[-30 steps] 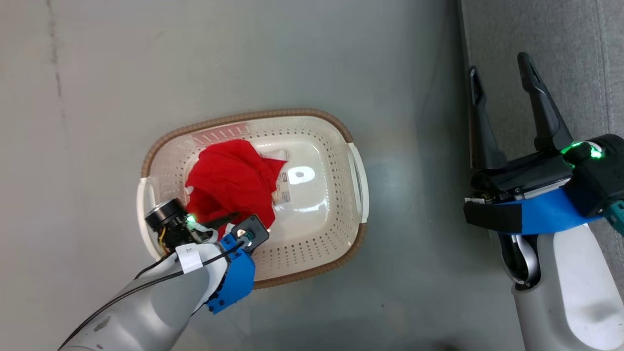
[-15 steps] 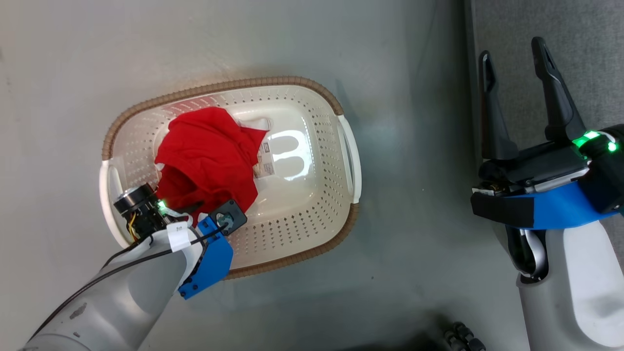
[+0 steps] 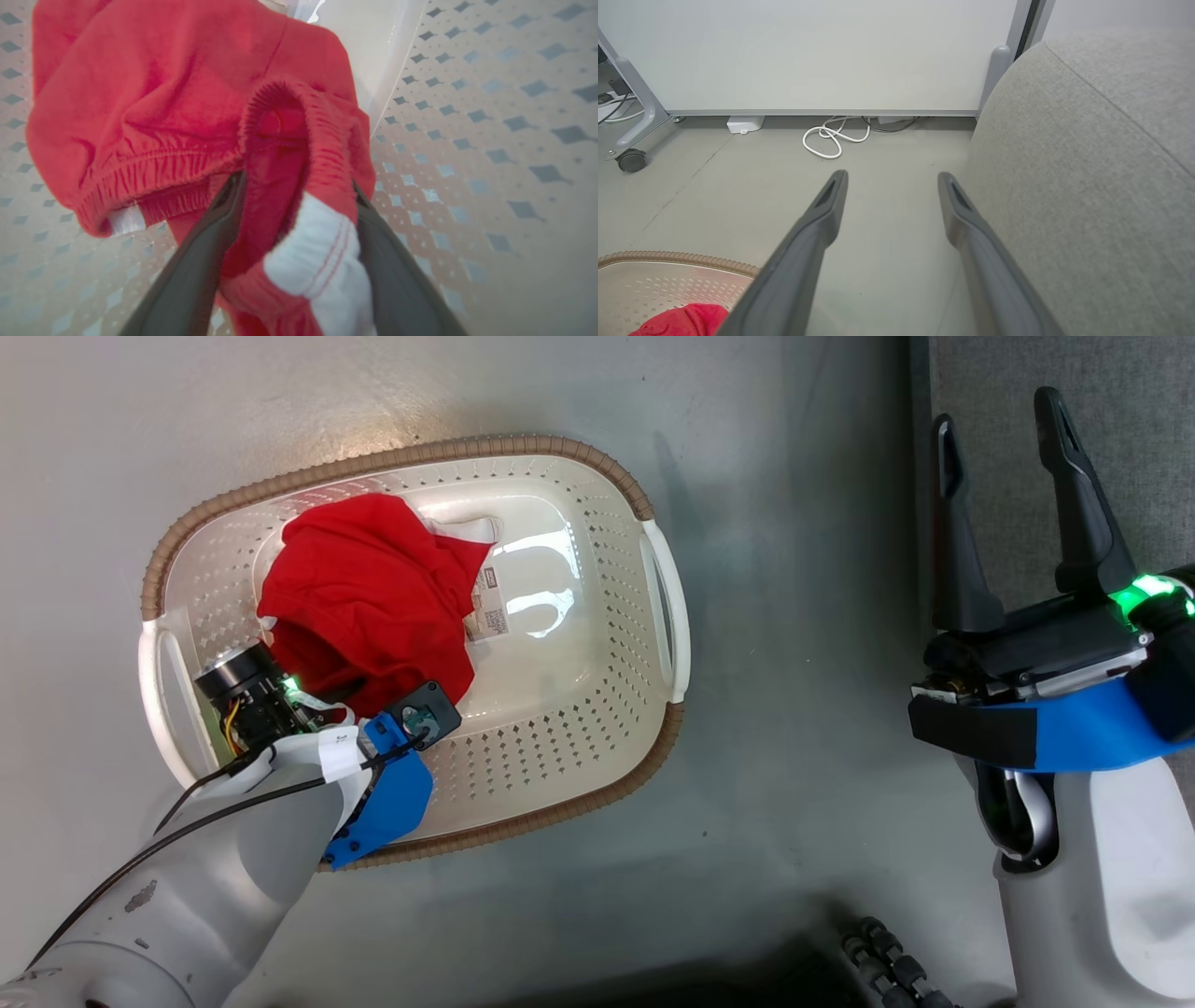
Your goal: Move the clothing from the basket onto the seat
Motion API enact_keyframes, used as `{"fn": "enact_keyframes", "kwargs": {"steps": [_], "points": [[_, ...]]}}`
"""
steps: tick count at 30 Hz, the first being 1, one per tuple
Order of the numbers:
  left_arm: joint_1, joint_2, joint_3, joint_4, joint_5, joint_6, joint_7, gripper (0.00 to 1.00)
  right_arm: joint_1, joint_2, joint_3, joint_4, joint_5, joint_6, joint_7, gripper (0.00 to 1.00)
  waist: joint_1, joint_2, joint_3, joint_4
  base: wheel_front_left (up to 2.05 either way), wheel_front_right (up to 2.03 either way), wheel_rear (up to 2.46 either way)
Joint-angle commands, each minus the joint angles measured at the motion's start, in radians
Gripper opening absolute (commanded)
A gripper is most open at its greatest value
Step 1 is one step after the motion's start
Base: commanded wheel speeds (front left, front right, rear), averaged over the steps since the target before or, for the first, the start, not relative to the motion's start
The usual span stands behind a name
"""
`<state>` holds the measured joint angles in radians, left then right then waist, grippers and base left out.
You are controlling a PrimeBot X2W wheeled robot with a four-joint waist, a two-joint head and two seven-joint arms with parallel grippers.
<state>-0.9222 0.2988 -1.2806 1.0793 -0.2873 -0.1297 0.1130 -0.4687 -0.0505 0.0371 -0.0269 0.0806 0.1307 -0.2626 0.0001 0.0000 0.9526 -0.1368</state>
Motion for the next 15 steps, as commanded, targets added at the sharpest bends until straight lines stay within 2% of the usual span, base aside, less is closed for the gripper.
{"fn": "enact_keyframes", "kwargs": {"steps": [1, 2, 8, 15], "points": [[-0.015, -0.002, -0.002, 0.005, 0.006, -0.001, 0.0, 0.47, -0.01, 0.0, -0.003, 0.001, 0.001, 0.0, -0.003, 1.0, -0.0001, 0.0, -0.002, 0.001, 0.0, 0.0, 0.0], [-0.017, -0.003, -0.002, 0.007, 0.007, -0.001, -0.005, 0.0, -0.012, 0.0, -0.003, 0.003, 0.002, 0.0, -0.003, 1.0, -0.0001, 0.0, -0.003, 0.0, 0.0, 0.0, 0.0], [-0.021, -0.01, -0.002, 0.019, 0.006, -0.001, -0.026, 0.0, -0.02, 0.0, 0.0, 0.008, 0.008, 0.0, -0.003, 1.0, -0.0001, 0.0, -0.018, -0.002, 0.0, 0.0, 0.0], [-0.021, -0.032, -0.002, 0.02, -0.029, -0.001, -0.108, 0.0, -0.01, 0.0, -0.008, 0.018, 0.009, 0.0, -0.003, 1.0, -0.0001, 0.0, -0.059, 0.011, 0.0, 0.0, 0.0]]}}
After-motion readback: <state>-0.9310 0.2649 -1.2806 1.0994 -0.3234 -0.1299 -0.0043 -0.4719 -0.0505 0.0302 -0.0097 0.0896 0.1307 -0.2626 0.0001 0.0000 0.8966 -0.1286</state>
